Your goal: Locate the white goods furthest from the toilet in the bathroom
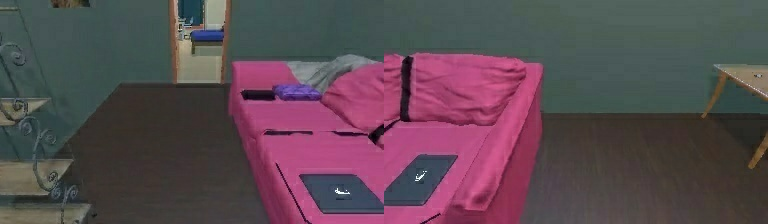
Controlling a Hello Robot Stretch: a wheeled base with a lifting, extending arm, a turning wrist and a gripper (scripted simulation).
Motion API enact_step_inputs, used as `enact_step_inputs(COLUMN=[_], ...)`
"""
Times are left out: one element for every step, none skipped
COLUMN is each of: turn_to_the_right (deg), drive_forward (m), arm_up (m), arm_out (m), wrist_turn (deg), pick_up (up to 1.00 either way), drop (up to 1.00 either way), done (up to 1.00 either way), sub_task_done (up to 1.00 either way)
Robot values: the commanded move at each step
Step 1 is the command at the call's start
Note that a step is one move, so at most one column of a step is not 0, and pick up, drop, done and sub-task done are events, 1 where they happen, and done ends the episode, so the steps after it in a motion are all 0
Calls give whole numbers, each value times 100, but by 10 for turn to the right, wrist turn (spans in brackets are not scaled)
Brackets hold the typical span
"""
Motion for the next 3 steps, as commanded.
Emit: enact_step_inputs(turn_to_the_right=[0,0,0], drive_forward=[15,100,100], arm_up=[0,0,0], arm_out=[0,0,0], wrist_turn=[0,0,0], pick_up=[0,0,0], drop=[0,0,0], done=[0,0,0], sub_task_done=[0,0,0])
